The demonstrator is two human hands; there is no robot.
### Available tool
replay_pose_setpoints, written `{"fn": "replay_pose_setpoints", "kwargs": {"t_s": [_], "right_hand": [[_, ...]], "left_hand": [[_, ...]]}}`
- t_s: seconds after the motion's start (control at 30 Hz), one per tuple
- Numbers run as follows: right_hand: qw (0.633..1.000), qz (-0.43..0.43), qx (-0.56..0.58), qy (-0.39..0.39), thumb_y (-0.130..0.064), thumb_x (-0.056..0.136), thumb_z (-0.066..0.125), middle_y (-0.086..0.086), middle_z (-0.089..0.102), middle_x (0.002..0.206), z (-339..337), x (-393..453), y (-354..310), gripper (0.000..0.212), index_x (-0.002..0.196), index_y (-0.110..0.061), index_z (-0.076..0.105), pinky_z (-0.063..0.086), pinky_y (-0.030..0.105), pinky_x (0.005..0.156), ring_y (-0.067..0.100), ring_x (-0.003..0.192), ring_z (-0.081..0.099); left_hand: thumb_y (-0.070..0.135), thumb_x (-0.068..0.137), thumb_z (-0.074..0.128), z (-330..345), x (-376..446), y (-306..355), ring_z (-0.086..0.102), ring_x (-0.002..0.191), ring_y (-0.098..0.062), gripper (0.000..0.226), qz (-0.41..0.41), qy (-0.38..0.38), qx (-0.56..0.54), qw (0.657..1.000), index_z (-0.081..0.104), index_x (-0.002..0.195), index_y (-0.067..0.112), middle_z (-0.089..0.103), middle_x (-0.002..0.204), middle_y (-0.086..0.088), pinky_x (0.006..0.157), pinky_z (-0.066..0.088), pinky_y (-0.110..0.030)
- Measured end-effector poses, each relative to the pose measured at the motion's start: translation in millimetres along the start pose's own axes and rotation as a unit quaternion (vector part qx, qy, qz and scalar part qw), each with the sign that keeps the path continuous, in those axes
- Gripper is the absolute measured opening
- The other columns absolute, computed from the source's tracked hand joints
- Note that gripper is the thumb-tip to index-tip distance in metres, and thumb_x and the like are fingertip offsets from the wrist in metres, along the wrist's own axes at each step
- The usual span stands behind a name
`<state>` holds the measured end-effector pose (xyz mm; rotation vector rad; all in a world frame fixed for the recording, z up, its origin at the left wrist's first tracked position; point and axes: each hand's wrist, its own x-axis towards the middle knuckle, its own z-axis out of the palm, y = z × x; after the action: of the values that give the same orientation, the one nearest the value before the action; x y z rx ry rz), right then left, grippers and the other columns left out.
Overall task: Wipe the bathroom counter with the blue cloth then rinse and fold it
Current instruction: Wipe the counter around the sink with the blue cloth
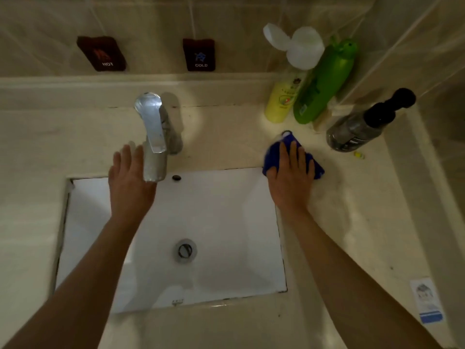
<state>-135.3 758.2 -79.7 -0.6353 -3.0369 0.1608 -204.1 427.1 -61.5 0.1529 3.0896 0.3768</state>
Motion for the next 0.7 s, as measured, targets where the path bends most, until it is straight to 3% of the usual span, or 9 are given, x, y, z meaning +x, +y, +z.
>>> {"fn": "replay_pose_setpoints", "kwargs": {"t_s": [0.07, 0.17, 0.27, 0.37, 0.5, 0.6, 0.7], "right_hand": [[1.0, -0.007, -0.007, -0.004, -0.029, 0.088, 0.032, 0.016, 0.046, 0.15, -3.6, -20.9, 18.7, 0.06, 0.145, -0.013, 0.043, 0.032, 0.053, 0.115, 0.033, 0.14, 0.041], [0.996, 0.09, -0.001, 0.019, -0.025, 0.085, 0.029, 0.018, 0.047, 0.149, -2.3, -33.9, 25.4, 0.062, 0.143, -0.009, 0.047, 0.034, 0.054, 0.113, 0.035, 0.137, 0.044], [0.993, 0.104, 0.021, 0.057, -0.026, 0.086, 0.036, 0.019, 0.049, 0.148, 4.6, -5.7, -10.1, 0.06, 0.141, -0.008, 0.05, 0.035, 0.055, 0.11, 0.037, 0.133, 0.049], [0.998, -0.021, 0.062, 0.014, -0.022, 0.08, 0.051, 0.012, 0.048, 0.15, 3.3, 28.9, -60.1, 0.062, 0.141, -0.013, 0.051, 0.03, 0.052, 0.114, 0.031, 0.138, 0.044], [0.966, -0.22, 0.108, -0.083, -0.019, 0.081, 0.04, 0.003, 0.043, 0.155, 2.6, 58.6, -110.2, 0.063, 0.142, -0.019, 0.051, 0.019, 0.047, 0.118, 0.025, 0.144, 0.036], [0.928, -0.35, 0.081, -0.1, -0.021, 0.085, 0.033, 0.004, 0.041, 0.156, 4.6, 58.7, -92.5, 0.062, 0.145, -0.018, 0.048, 0.021, 0.048, 0.118, 0.026, 0.144, 0.035], [0.944, -0.32, 0.044, -0.062, -0.024, 0.084, 0.034, 0.008, 0.044, 0.154, 5.7, 63.7, -74.6, 0.062, 0.143, -0.017, 0.05, 0.029, 0.052, 0.115, 0.03, 0.141, 0.039]], "left_hand": [[0.02, 0.093, 0.051, 1.8, 15.0, -2.3, 0.028, 0.136, -0.054, 0.061, -0.02, -0.021, -0.004, 1.0, 0.026, 0.147, 0.007, 0.032, 0.149, -0.03, 0.109, 0.029, -0.064], [0.024, 0.083, 0.058, 0.3, 31.1, -0.8, 0.035, 0.124, -0.052, 0.064, -0.063, -0.067, 0.03, 0.995, 0.029, 0.139, 0.011, 0.035, 0.138, -0.026, 0.098, 0.039, -0.063], [0.029, 0.08, 0.062, -0.8, 34.9, -3.6, 0.031, 0.131, -0.045, 0.072, -0.073, -0.097, 0.053, 0.991, 0.027, 0.141, 0.014, 0.032, 0.144, -0.02, 0.107, 0.036, -0.054], [0.032, 0.085, 0.06, -0.2, 32.8, -1.2, 0.022, 0.142, -0.041, 0.075, -0.079, -0.098, 0.04, 0.991, 0.021, 0.147, 0.018, 0.023, 0.154, -0.016, 0.116, 0.028, -0.05], [0.035, 0.089, 0.058, -2.2, 31.1, -0.2, 0.009, 0.149, -0.036, 0.079, -0.084, -0.094, 0.033, 0.991, 0.012, 0.152, 0.022, 0.011, 0.161, -0.012, 0.12, 0.021, -0.047], [0.04, 0.091, 0.053, -3.1, 27.9, -2.1, 0.007, 0.15, -0.035, 0.077, -0.082, -0.096, 0.038, 0.991, 0.01, 0.153, 0.023, 0.008, 0.162, -0.011, 0.12, 0.021, -0.047], [0.044, 0.093, 0.049, -3.2, 27.3, -1.1, 0.009, 0.149, -0.036, 0.073, -0.077, -0.088, 0.031, 0.993, 0.012, 0.153, 0.023, 0.01, 0.163, -0.012, 0.119, 0.023, -0.048]]}}
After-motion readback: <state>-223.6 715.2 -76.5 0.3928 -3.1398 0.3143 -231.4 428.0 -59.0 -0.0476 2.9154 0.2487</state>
